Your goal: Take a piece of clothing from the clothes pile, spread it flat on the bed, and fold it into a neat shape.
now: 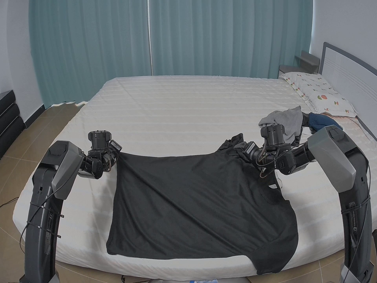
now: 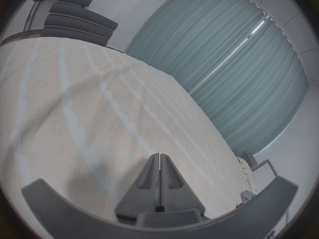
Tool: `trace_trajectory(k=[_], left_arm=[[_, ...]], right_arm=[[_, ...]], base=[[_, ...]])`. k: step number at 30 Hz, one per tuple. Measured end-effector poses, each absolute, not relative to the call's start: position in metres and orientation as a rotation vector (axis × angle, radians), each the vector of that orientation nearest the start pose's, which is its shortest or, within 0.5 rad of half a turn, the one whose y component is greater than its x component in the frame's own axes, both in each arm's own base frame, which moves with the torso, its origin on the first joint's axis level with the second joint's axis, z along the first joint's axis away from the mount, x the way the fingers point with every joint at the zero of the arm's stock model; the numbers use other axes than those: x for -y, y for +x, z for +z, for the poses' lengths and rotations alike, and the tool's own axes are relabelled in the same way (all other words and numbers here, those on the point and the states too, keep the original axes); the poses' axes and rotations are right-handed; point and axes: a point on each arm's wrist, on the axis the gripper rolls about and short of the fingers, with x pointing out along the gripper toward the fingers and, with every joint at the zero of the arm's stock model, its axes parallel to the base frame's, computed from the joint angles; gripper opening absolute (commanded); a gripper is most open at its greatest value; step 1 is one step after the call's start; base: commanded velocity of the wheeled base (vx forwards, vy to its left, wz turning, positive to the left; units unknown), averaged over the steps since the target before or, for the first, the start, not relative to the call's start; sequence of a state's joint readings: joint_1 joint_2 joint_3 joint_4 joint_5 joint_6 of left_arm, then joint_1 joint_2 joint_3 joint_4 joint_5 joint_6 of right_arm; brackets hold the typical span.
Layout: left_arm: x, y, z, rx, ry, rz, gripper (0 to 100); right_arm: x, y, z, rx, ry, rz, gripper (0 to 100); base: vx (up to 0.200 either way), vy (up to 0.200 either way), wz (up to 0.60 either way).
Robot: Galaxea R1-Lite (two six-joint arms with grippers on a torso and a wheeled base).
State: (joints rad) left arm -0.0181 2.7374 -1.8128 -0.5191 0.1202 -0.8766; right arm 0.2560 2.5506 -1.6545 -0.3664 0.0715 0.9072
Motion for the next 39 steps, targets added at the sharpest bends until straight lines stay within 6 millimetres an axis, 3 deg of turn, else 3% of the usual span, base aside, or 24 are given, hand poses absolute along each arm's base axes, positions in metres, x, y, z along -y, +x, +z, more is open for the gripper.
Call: trace_trajectory(k=[7,10,14,21,25,33,39], left_arm=[[0.006,0.535,-0.018,-0.332,-0.833,0.284,0],[0.006,0.535,-0.018,-0.331,-0.832,0.287,0],[0.006,0.535,-0.018,-0.33,-0.832,0.288,0],[0.006,0.535,-0.018,-0.329,-0.832,0.288,0],[0.006,0.535,-0.018,-0.328,-0.832,0.288,0],[0.006,0.535,-0.017,-0.326,-0.833,0.287,0],[0.006,0.535,-0.018,-0.326,-0.833,0.287,0]], right_arm=[[-0.131,0.515,0.019,-0.614,0.821,0.016,100],[-0.124,0.525,0.006,-0.598,0.811,-0.025,100],[-0.108,0.535,-0.008,-0.548,0.812,-0.05,100],[-0.062,0.552,0.002,-0.33,0.812,-0.061,100],[-0.036,0.555,0.002,-0.296,0.804,-0.104,100],[-0.029,0.554,-0.002,-0.306,0.702,-0.101,100],[-0.039,0.544,-0.023,-0.345,0.508,-0.056,100]], base=[[0.0,0.0,0.0],[0.0,0.0,0.0],[0.0,0.0,0.0],[0.0,0.0,0.0],[0.0,0.0,0.0],[0.0,0.0,0.0],[0.0,0.0,0.0]])
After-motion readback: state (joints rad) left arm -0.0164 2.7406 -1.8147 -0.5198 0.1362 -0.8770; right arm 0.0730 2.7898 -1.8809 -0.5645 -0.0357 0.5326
